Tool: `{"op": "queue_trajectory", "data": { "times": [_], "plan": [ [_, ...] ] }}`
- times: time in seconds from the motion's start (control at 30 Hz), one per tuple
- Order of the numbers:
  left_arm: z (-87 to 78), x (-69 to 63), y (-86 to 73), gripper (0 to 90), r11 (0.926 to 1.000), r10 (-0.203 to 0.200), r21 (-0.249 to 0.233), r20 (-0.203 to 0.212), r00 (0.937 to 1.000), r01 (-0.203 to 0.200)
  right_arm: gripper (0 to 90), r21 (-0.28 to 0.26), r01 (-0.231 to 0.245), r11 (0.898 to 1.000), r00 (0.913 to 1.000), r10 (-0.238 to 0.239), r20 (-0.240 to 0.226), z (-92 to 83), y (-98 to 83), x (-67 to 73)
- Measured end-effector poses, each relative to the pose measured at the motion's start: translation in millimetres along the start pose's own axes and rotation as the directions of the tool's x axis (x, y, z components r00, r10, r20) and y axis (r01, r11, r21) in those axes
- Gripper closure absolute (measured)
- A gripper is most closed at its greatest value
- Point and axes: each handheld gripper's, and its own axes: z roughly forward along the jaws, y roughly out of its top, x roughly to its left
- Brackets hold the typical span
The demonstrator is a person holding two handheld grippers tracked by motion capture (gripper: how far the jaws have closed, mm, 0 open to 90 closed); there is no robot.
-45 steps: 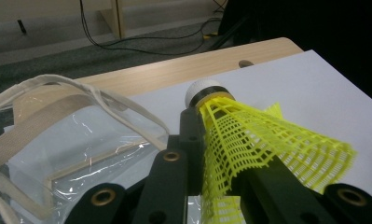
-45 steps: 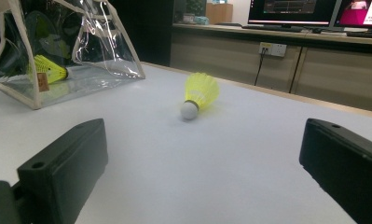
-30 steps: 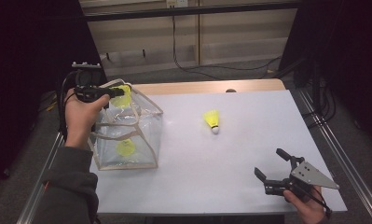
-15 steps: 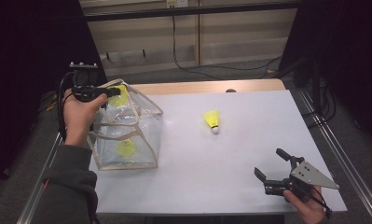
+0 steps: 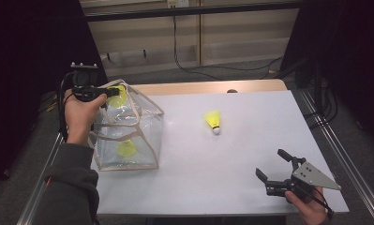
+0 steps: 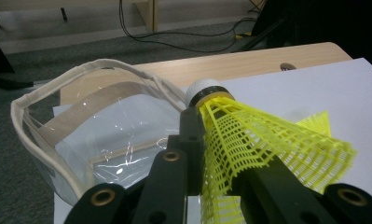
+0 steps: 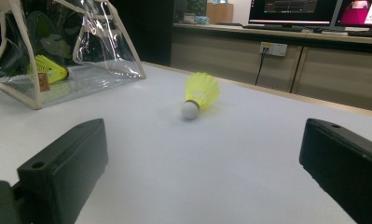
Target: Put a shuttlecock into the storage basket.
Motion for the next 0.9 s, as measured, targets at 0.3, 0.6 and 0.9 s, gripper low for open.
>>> {"op": "queue_trajectory", "data": {
  "times": [0.3, 0.6, 0.9],
  "plan": [
    [1.3, 2.9, 0.1, 83.2, 1.0, -0.007, 0.003, -0.013, 0.9999, 0.007, 1.0, -0.001, 0.002, 1.0, 1.0, -0.002, -0.001, 0.1, 0.1, 0.0],
    [3.2, 8.4, 0.1, 83.2, 0.9998, -0.02, 0.008, -0.041, 0.9989, 0.02, 0.9, 0.0, 0.002, 1.0, 1.0, -0.002, -0.002, 0.0, 0.1, -0.1],
    [7.3, 10.0, 0.3, 83.0, 0.9994, -0.031, 0.015, -0.05, 0.9983, 0.032, 0.9, -0.002, -0.002, 1.0, 1.0, 0.002, -0.002, -0.3, 0.1, 0.1]
  ]
}}
